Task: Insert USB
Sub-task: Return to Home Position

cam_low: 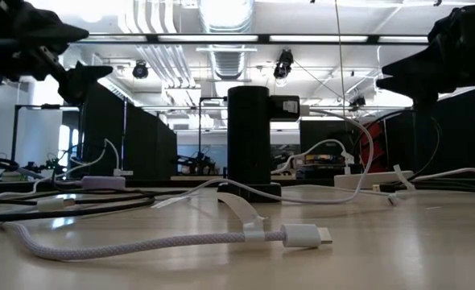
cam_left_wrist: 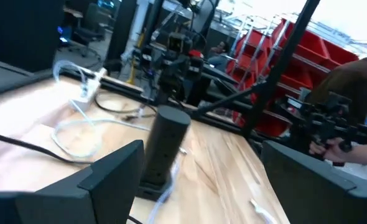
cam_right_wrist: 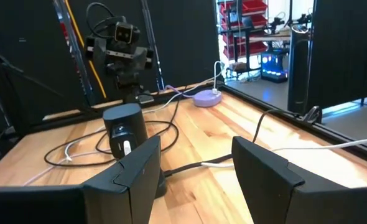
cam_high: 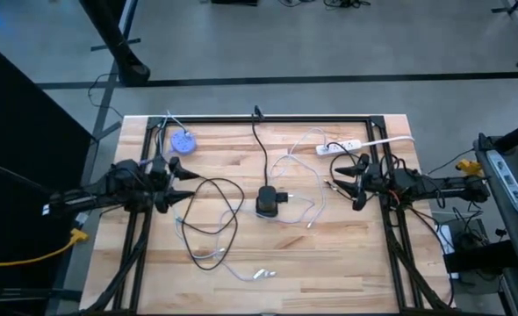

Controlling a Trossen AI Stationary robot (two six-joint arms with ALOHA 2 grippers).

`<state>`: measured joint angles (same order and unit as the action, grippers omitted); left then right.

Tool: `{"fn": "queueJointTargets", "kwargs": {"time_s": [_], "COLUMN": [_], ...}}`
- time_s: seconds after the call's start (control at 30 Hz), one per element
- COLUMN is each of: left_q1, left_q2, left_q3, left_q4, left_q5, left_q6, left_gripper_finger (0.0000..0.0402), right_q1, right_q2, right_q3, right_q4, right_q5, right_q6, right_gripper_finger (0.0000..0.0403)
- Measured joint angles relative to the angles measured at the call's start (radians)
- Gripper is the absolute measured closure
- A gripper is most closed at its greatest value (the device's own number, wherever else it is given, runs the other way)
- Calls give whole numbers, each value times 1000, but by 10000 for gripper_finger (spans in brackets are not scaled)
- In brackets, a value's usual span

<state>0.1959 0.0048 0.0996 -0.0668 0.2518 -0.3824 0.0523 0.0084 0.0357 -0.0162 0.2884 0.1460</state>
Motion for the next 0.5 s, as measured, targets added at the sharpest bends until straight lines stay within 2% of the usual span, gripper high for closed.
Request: {"fn": "queueJointTargets", "kwargs": {"time_s": [0.07,0.2,0.33,0.5], "left_q1": [-29,-101,-159,-164], "left_q2": [4,9,25,42], "left_q3": [-30,-76,-92,-92], "left_q4": [34,116,93,90], "left_q5": [-12,-114,-161,-183], "left_q6": [-11,-3,79,165], "left_gripper_finger": [89,89,89,89], "right_q1": [0,0,0,0], "right_q2": [0,6,13,13], "right_q3": [0,0,0,0], "right_q4": [0,0,-1,-1], "right_q5": [0,-1,-2,-4], "right_q6": [4,30,37,10], "right_gripper_finger": [219,219,219,219]}}
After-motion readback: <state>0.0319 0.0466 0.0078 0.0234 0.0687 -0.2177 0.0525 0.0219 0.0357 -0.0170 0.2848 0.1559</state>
